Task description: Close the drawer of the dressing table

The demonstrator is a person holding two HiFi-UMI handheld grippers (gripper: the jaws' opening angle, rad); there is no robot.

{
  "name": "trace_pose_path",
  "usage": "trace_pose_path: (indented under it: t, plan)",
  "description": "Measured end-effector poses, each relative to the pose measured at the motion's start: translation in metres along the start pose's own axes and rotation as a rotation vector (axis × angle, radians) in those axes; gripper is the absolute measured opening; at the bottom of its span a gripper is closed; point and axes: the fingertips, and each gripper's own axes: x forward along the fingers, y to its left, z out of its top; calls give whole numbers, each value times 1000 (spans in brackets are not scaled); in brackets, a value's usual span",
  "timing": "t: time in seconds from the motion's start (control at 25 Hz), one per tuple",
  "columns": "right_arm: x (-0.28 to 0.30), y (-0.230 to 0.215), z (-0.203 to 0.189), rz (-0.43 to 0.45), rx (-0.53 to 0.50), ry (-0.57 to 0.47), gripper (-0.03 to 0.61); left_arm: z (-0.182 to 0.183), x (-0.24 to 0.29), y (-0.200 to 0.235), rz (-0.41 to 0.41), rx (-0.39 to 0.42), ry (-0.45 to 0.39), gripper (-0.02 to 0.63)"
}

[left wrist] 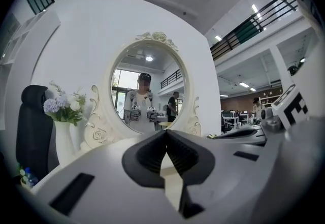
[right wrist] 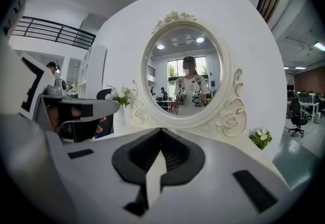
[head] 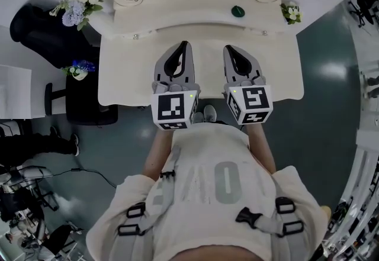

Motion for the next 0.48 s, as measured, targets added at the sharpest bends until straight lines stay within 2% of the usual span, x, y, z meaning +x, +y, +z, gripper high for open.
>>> trace_pose_path:
  t: [0.48]
  plan:
    - [-2, 0, -4, -5, -9, 8, 9, -12, -6, 21, 50, -14, 32, 18]
